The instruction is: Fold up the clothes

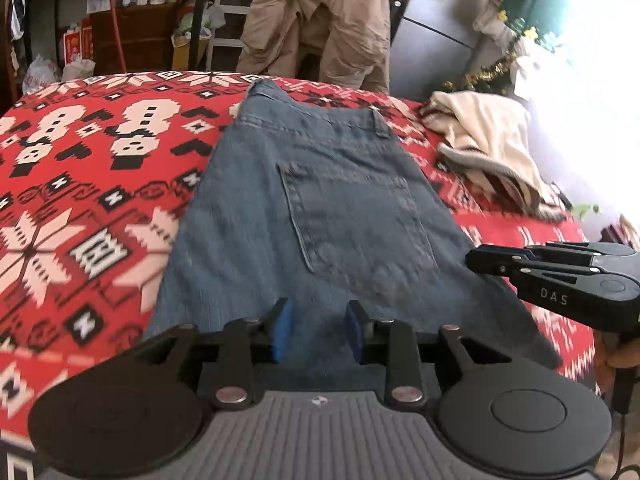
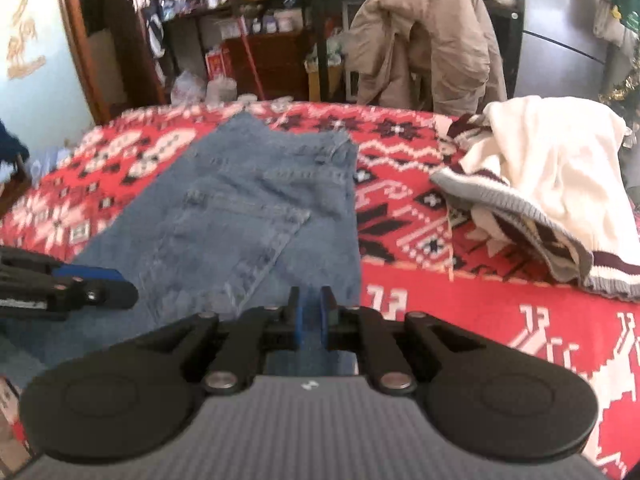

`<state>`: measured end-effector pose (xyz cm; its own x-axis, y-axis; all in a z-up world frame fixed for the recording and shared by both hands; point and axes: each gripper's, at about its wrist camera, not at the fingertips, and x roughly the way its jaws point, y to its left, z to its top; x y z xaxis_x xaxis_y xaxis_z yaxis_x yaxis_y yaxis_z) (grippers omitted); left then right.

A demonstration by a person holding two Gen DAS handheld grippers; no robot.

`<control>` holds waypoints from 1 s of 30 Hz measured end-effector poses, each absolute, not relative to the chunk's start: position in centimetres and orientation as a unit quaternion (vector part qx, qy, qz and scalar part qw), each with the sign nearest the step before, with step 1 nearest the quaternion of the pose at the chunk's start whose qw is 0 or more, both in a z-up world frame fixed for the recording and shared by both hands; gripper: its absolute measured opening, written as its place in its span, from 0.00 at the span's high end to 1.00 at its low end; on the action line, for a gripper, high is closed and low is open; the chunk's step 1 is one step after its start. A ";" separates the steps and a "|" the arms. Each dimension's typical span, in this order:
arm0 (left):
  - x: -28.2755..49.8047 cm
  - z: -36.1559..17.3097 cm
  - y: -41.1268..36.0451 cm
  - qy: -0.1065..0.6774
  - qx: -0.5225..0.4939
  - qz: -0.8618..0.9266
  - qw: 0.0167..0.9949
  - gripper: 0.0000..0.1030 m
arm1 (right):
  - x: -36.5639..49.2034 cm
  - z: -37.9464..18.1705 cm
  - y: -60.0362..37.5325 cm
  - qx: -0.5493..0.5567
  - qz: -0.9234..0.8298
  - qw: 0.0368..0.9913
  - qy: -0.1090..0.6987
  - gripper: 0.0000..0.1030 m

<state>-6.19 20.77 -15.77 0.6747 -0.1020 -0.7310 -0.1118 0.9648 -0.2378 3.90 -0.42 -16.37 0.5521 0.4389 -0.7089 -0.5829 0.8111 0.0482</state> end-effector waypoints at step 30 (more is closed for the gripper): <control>-11.6 -14.8 17.6 0.396 -0.136 -0.029 0.908 0.61 | -3.7 -16.0 -6.6 -0.076 0.265 0.892 0.357 0.86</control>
